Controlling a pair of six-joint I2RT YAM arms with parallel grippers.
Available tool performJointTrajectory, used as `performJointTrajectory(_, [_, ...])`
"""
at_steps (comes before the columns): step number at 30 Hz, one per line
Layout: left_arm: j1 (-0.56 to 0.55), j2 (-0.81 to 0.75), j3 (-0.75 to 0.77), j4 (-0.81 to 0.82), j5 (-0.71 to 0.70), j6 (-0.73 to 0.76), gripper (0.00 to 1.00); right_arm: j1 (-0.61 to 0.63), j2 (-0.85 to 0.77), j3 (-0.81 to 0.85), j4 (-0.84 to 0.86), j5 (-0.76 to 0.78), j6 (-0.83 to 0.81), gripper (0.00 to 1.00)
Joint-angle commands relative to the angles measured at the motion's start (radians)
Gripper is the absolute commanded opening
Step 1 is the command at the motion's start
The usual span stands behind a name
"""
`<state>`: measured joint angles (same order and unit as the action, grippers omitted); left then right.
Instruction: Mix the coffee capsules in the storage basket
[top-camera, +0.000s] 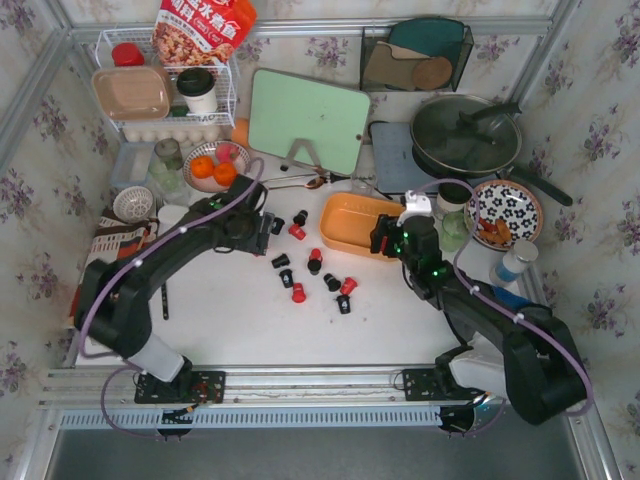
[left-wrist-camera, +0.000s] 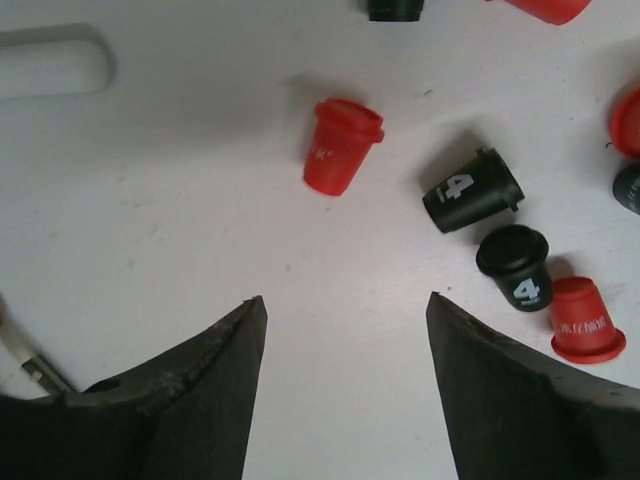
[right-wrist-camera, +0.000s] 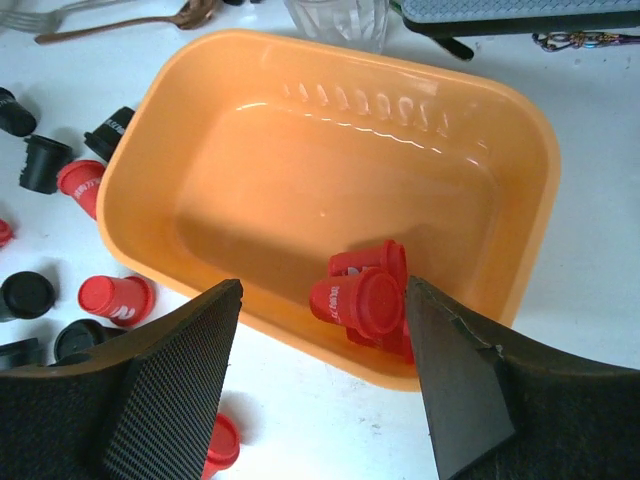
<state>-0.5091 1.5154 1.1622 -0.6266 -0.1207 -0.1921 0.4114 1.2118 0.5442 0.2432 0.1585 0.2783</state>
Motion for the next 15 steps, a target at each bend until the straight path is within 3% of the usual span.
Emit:
performJointTrajectory(1, [0.029, 0.140, 0.072, -0.029, 0.076, 0.033, 0.67, 0.001, -0.071, -0.033, 0.059, 0.014, -0.011, 0.74])
performJointTrajectory(7, [0.073, 0.229, 0.081, 0.008, 0.103, 0.040, 0.63, 0.001, -0.129, -0.050, 0.054, -0.008, 0.004, 0.74])
performJointTrajectory(12, [0.073, 0.302, 0.106, 0.038, 0.121, 0.055, 0.49, 0.001, -0.148, -0.058, 0.061, -0.020, 0.010, 0.74])
performJointTrajectory(15, [0.073, 0.334, 0.115, 0.055, 0.117, 0.053, 0.49, 0.001, -0.153, -0.064, 0.060, -0.021, 0.013, 0.74])
